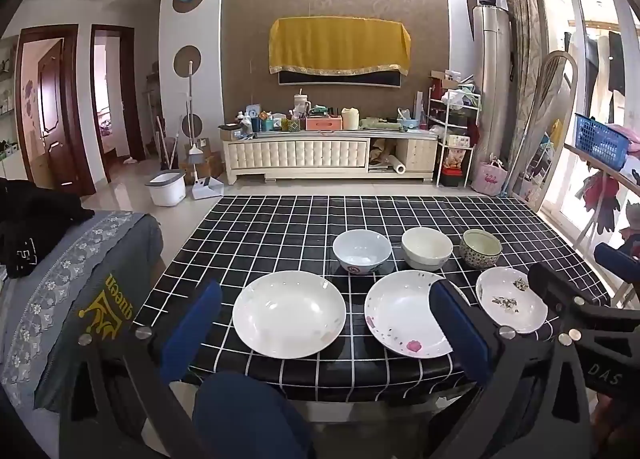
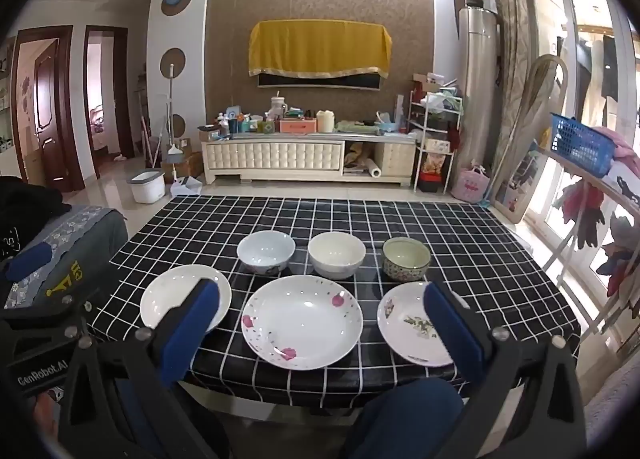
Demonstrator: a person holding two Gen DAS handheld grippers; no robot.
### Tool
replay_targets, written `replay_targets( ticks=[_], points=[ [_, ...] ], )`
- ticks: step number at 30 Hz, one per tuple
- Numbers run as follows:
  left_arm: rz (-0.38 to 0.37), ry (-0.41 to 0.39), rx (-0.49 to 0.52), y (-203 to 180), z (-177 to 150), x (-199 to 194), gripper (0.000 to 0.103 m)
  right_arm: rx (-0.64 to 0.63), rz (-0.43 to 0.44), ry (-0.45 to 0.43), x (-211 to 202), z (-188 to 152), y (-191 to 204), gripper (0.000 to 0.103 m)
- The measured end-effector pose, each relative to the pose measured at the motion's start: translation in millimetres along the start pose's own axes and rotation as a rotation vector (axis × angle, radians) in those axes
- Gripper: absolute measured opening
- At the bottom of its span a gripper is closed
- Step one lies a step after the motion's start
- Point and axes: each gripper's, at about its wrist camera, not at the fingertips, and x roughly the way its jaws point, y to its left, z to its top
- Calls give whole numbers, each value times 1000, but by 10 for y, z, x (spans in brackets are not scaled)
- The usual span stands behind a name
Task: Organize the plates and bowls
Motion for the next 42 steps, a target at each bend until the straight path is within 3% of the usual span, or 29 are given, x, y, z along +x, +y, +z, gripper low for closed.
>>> replay_targets(
  ticks=[42],
  points=[
    [-40, -21, 45, 11, 26, 45, 103, 25, -55, 39, 12, -18, -23, 103]
  ],
)
